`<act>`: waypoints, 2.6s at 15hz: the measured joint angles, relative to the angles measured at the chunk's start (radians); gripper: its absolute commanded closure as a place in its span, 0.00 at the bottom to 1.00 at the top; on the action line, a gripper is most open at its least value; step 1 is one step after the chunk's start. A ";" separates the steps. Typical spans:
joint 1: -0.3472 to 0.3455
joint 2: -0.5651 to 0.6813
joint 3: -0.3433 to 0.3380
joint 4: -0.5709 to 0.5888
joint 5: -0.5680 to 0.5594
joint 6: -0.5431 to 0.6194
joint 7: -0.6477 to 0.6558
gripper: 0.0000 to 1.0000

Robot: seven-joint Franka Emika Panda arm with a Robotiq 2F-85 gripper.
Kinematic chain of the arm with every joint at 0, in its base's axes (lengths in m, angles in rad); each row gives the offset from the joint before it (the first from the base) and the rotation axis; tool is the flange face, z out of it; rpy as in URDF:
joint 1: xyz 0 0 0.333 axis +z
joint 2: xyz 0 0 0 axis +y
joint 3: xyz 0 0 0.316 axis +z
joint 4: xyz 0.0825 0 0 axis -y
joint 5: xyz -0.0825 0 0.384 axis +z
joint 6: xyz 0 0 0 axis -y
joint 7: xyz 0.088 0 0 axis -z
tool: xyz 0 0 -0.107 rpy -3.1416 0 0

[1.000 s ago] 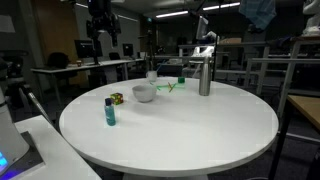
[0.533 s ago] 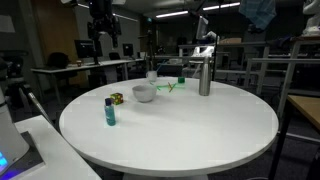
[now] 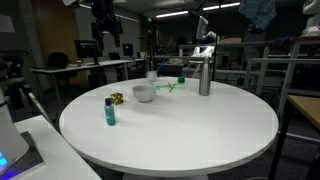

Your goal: Put the black object on the table

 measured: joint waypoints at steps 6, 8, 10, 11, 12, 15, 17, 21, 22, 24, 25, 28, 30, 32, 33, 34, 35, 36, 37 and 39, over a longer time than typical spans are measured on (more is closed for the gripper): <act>-0.063 0.082 0.072 0.002 -0.005 0.191 0.318 0.00; -0.084 0.133 0.119 0.017 -0.007 0.222 0.443 0.00; -0.091 0.188 0.168 0.051 -0.009 0.229 0.549 0.00; -0.091 0.217 0.191 0.073 -0.011 0.229 0.596 0.00; -0.091 0.246 0.212 0.098 -0.013 0.229 0.639 0.00; -0.091 0.334 0.258 0.180 -0.030 0.229 0.733 0.00; -0.089 0.390 0.274 0.235 -0.046 0.229 0.771 0.00; -0.072 0.503 0.273 0.343 -0.038 0.229 0.786 0.00; -0.065 0.533 0.269 0.370 -0.029 0.229 0.786 0.00; -0.052 0.595 0.259 0.422 0.005 0.229 0.782 0.00; -0.043 0.625 0.253 0.448 0.025 0.229 0.780 0.00; -0.021 0.714 0.236 0.522 0.108 0.229 0.763 0.00; -0.010 0.766 0.227 0.563 0.162 0.229 0.744 0.00; -0.004 0.811 0.221 0.597 0.204 0.229 0.726 0.00; 0.001 0.830 0.217 0.610 0.217 0.229 0.718 0.00; 0.005 0.845 0.214 0.619 0.226 0.229 0.709 0.00; 0.007 0.857 0.212 0.624 0.233 0.229 0.701 0.00; 0.010 0.866 0.210 0.625 0.235 0.229 0.696 0.00; 0.013 0.873 0.205 0.624 0.235 0.229 0.695 0.00; 0.016 0.888 0.198 0.624 0.235 0.229 0.695 0.00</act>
